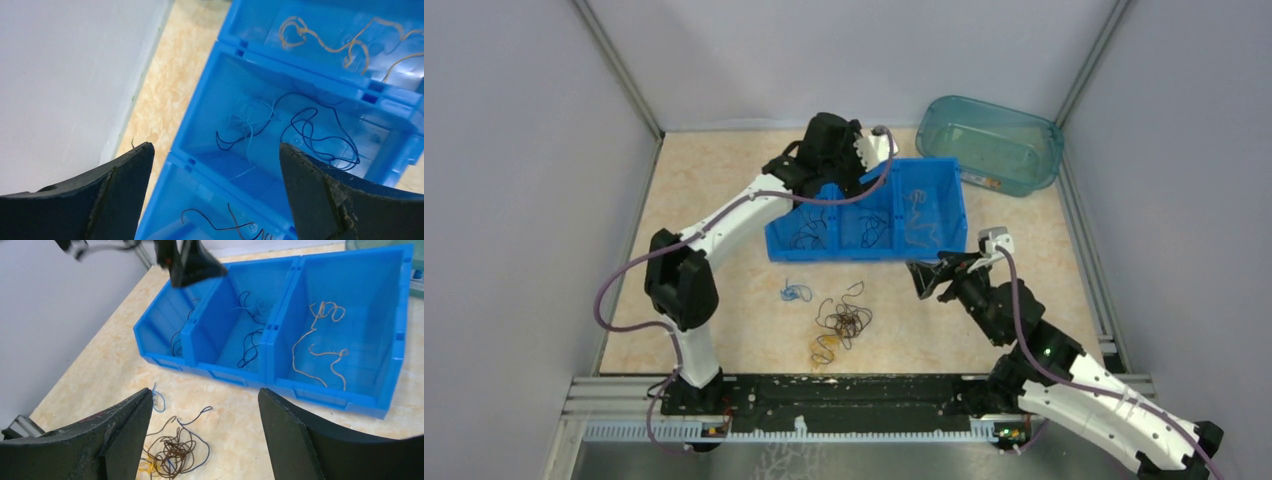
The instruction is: Untangle the cables
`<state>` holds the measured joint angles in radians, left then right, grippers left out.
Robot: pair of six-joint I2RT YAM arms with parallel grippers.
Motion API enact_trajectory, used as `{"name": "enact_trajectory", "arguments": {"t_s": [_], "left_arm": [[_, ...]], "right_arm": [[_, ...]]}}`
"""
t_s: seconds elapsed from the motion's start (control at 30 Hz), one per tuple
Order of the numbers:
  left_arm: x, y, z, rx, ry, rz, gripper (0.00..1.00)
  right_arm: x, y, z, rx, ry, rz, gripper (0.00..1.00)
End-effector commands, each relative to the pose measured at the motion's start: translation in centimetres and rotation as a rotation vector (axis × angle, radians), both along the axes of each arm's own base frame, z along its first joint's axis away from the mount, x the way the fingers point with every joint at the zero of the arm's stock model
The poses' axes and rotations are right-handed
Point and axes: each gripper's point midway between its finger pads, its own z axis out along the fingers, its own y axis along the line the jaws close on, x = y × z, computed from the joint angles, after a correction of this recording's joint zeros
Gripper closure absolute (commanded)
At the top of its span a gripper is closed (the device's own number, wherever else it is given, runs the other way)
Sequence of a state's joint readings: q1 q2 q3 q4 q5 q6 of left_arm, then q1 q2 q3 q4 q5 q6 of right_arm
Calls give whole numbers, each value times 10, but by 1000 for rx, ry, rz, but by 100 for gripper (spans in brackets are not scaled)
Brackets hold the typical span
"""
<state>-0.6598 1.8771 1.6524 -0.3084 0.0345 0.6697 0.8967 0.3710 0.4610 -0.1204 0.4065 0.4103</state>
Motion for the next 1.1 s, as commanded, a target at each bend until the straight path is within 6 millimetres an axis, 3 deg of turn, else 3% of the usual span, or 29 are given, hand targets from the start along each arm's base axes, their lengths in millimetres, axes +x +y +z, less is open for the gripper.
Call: {"name": "enact_trajectory", "arguments": {"t_s": [0.0,0.1,0.23,0.43,0.6,0.8,1.07], "left_arm": [[-26,19,83,-139,24,-66,0],[-42,50,108,-214,67,-72,0],[-61,100,117,-260,106,-18,0],[-79,167,121,-364,131,137,0],[-83,207,129,-444,127,258,0],[-89,228,134,-436,132,341,0],[-94,234,158,-484,83,369,0]], "right_arm": [[-6,27,34,5,-96,136,22],[-6,61,32,-55,-111,272,23],[-8,120,15,-148,-88,507,25],[-4,200,-35,-321,-14,786,30],[6,252,-79,-447,16,882,29],[26,283,-134,-549,62,885,30],[40,308,-182,-611,79,854,41]]}}
